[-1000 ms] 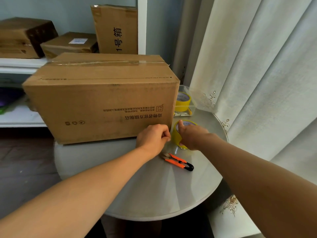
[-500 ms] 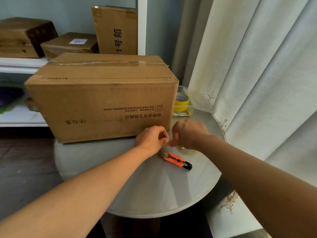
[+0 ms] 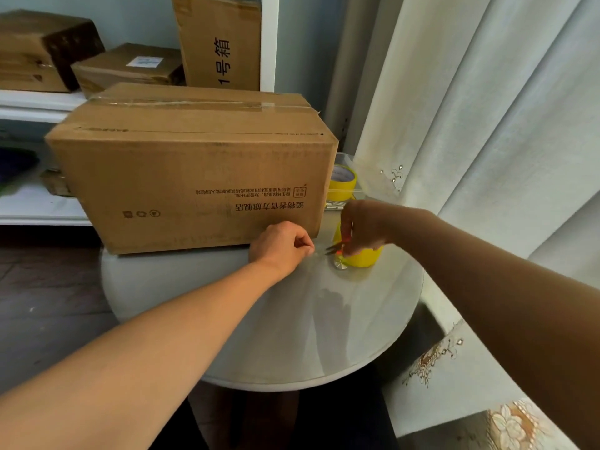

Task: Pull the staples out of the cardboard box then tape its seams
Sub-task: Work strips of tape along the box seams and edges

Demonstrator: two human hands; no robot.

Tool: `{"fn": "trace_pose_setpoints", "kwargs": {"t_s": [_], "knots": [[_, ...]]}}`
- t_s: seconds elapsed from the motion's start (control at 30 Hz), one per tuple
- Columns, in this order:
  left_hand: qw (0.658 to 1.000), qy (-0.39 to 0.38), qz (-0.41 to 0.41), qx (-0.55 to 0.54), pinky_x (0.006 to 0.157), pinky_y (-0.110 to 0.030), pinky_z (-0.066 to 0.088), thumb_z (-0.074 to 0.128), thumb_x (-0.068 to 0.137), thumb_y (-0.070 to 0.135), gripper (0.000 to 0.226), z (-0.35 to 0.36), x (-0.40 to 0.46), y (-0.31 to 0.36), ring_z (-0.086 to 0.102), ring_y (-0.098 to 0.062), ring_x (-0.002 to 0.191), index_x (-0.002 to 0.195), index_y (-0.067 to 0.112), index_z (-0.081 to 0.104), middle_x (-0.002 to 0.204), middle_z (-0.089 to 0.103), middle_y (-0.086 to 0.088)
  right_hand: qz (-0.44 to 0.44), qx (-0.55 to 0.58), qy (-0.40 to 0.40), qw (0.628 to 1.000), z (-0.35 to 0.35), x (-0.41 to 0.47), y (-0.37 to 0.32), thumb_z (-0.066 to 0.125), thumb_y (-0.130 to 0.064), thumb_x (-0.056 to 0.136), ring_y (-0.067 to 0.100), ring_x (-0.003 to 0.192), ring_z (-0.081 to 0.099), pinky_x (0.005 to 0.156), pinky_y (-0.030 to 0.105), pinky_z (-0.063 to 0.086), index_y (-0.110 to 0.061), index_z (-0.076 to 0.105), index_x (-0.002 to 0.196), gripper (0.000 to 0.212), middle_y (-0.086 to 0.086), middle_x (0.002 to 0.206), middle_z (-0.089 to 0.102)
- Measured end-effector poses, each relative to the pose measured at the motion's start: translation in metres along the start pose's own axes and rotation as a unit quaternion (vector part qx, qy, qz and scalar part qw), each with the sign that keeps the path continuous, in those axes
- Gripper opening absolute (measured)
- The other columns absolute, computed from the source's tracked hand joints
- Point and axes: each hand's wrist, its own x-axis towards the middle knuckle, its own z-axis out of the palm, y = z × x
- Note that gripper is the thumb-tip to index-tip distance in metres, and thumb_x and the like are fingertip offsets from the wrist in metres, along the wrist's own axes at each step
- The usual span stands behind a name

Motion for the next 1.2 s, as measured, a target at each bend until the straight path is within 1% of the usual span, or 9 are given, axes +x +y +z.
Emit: {"fn": "trace_pose_setpoints", "kwargs": {"t_s": [0.07,0.1,0.2,0.3,0.6,0.8,0.93,1.03,1.2], "knots": [[1.0,0.006,0.003,0.007,0.071,-0.028,0.048,0.066,0.085,0.03,0.006,0.0,-0.001,0.001,0.061,-0.011,0.091,0.084,0.028,0.071,0.091,0.069,0.012,-0.012,-0.082,0.088,0.993,-0.005,0.001,-0.004,0.075,-0.036,0.079,0.024,0.098,0.062,0.075,0.03,0.051,-0.018,0.063,0.113,0.041,0.004,0.107,0.065],[1.0,0.008,0.004,0.01,0.07,-0.027,0.048,0.066,0.086,0.03,0.006,0.0,-0.002,0.001,0.061,-0.011,0.091,0.084,0.028,0.072,0.091,0.069,0.012,-0.018,-0.107,0.107,0.988,-0.005,0.001,-0.007,0.073,-0.039,0.08,0.024,0.106,0.059,0.077,0.029,0.047,-0.022,0.059,0.117,0.043,0.002,0.112,0.063],[1.0,0.01,0.007,0.018,0.073,-0.03,0.051,0.066,0.085,0.029,0.007,0.0,-0.004,0.001,0.062,-0.013,0.092,0.084,0.027,0.072,0.092,0.07,0.011,-0.039,-0.16,0.129,0.978,-0.003,0.0,-0.017,0.066,-0.041,0.087,0.022,0.115,0.054,0.078,0.029,0.04,-0.025,0.051,0.125,0.044,-0.001,0.12,0.058],[1.0,0.008,0.008,0.024,0.075,-0.032,0.051,0.065,0.086,0.029,0.007,-0.001,-0.005,0.002,0.063,-0.015,0.094,0.086,0.028,0.072,0.095,0.071,0.009,-0.051,-0.197,0.143,0.969,0.002,0.0,-0.024,0.064,-0.037,0.089,0.021,0.116,0.054,0.08,0.029,0.04,-0.023,0.05,0.125,0.041,0.0,0.122,0.057],[0.999,0.012,0.018,0.028,0.072,-0.029,0.049,0.065,0.086,0.031,0.008,0.001,-0.004,0.0,0.062,-0.017,0.097,0.088,0.028,0.072,0.098,0.071,0.009,-0.036,-0.248,0.112,0.962,0.009,0.007,-0.038,0.06,-0.027,0.093,0.026,0.116,0.055,0.073,0.031,0.037,-0.014,0.047,0.128,0.039,0.004,0.124,0.056],[0.999,-0.002,0.025,0.028,0.068,-0.026,0.046,0.063,0.086,0.031,0.011,0.004,-0.004,-0.003,0.063,-0.013,0.095,0.09,0.032,0.073,0.096,0.071,0.015,-0.043,-0.227,0.092,0.969,0.015,0.006,-0.047,0.05,-0.021,0.098,0.03,0.123,0.051,0.087,0.034,0.042,-0.012,0.049,0.131,0.034,0.009,0.131,0.054],[1.0,-0.015,-0.006,-0.019,0.077,-0.035,0.053,0.064,0.085,0.029,0.01,0.005,-0.002,-0.007,0.063,-0.012,0.093,0.084,0.033,0.073,0.089,0.071,0.016,-0.046,-0.236,0.098,0.966,0.014,0.005,-0.046,0.047,-0.019,0.099,0.03,0.122,0.052,0.079,0.033,0.038,-0.011,0.05,0.129,0.031,0.01,0.13,0.055],[1.0,-0.013,-0.007,-0.026,0.079,-0.037,0.054,0.065,0.085,0.029,0.009,0.003,-0.002,-0.005,0.063,-0.012,0.095,0.084,0.032,0.073,0.091,0.071,0.016,-0.048,-0.239,0.105,0.964,0.013,0.004,-0.045,0.047,-0.018,0.099,0.031,0.12,0.053,0.074,0.033,0.034,-0.011,0.051,0.128,0.03,0.01,0.128,0.055],[1.0,0.005,0.016,-0.012,0.078,-0.036,0.053,0.065,0.086,0.027,0.009,0.0,-0.003,-0.002,0.063,-0.013,0.096,0.087,0.03,0.073,0.095,0.071,0.013,-0.04,-0.251,0.082,0.964,0.005,0.003,-0.041,0.061,-0.027,0.092,0.026,0.117,0.054,0.074,0.032,0.037,-0.014,0.046,0.129,0.042,0.005,0.124,0.056]]}}
